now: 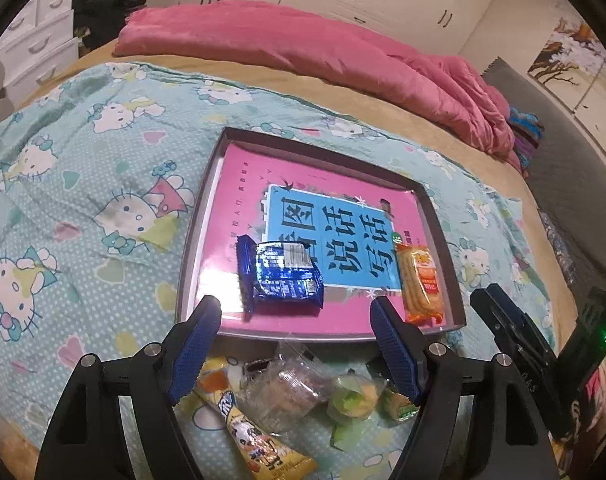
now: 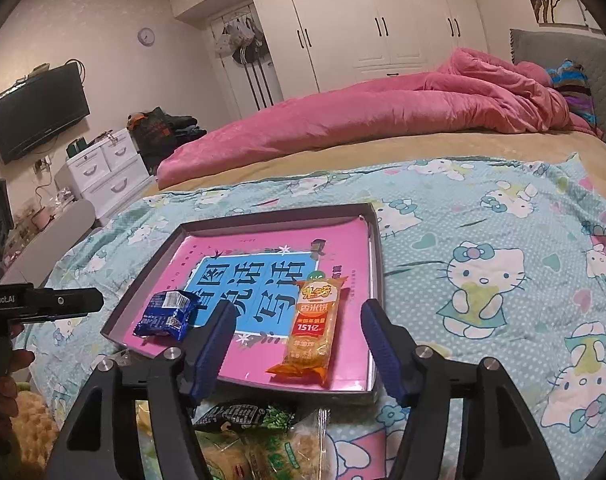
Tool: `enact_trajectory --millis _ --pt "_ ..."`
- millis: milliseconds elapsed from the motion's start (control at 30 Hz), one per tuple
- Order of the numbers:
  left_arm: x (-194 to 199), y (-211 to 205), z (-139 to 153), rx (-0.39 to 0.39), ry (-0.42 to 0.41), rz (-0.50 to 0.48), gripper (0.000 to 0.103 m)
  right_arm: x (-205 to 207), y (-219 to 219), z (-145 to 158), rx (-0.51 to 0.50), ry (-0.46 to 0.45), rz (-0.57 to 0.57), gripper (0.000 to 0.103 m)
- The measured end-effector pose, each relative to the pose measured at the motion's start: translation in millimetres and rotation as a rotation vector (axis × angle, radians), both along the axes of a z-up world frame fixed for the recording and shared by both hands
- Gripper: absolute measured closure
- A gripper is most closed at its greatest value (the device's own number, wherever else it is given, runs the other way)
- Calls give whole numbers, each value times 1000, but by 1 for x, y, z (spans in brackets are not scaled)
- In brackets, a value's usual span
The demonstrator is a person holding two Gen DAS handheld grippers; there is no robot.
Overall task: Organize snacks
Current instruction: 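Open both tools to release the snacks in the tray and withdraw, then grasp the clear candy bag with the left tool while the right tool grasps the round pastry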
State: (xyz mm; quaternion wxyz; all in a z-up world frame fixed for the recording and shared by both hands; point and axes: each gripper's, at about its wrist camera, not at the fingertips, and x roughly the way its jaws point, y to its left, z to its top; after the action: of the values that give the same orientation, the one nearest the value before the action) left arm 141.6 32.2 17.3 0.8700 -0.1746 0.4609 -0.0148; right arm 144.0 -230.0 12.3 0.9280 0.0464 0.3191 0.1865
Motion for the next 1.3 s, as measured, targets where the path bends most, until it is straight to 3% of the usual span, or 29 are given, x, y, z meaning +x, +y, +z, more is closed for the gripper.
enact_trajectory --millis 700,1300 --pt "-21 8 2 -12 -15 -31 25 -26 -3 9 -24 -2 -19 33" --pt "-34 13 -4 -10 -4 -38 25 -59 15 9 -63 3 41 33"
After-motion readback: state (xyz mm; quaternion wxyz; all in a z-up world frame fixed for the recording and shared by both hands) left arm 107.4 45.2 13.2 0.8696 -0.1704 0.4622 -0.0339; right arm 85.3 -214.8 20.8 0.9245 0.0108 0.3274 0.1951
